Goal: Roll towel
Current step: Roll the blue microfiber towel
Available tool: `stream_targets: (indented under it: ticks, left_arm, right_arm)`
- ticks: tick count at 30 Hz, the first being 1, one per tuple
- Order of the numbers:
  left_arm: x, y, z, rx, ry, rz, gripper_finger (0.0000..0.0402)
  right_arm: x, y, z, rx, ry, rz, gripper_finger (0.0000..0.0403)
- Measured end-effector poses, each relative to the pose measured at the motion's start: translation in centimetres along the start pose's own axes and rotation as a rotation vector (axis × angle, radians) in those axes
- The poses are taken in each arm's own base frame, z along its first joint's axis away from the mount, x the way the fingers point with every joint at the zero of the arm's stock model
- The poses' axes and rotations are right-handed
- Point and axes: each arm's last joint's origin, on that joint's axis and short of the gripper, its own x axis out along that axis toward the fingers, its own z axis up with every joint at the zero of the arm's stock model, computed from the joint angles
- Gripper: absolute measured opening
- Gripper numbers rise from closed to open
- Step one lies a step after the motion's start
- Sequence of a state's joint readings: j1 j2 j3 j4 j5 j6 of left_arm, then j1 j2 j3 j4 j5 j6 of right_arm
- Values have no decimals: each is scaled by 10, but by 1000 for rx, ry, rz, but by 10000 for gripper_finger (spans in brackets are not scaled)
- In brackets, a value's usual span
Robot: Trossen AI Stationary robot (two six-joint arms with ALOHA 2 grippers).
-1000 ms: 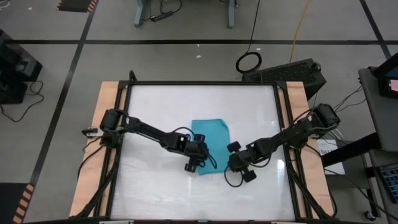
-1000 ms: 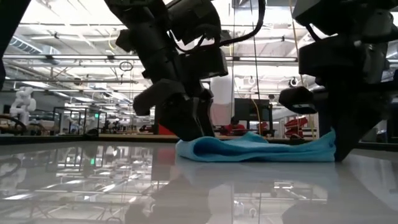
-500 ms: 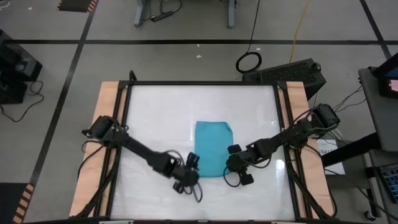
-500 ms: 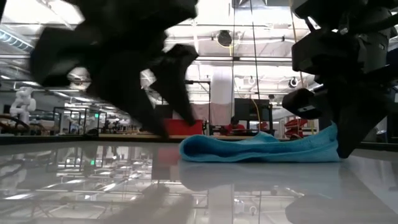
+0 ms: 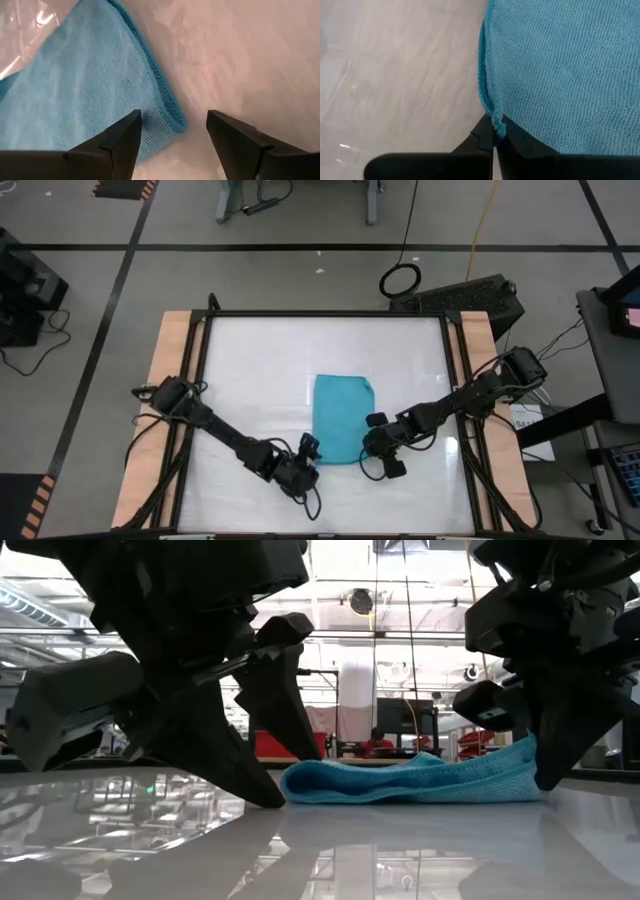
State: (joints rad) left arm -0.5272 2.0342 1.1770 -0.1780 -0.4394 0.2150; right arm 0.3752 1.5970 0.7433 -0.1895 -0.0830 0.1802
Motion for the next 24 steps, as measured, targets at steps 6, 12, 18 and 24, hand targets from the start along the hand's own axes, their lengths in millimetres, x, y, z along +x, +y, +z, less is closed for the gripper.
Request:
stream_targets:
  ticks: [6, 12, 18, 24]
  left_arm:
    - [0, -6, -1, 21, 17, 59, 178]
    - [1, -8, -2, 34, 23, 55, 55]
    - [2, -7, -2, 3, 19, 52, 10]
    - [-1, 6, 1, -224, -23, -20, 4]
  right_arm:
    - [0, 0, 0, 10, -4, -2, 0]
    - [0, 0, 1, 17, -9, -2, 0]
    - [0, 0, 1, 42, -9, -1, 0]
    - [0, 1, 1, 122, -3, 23, 0]
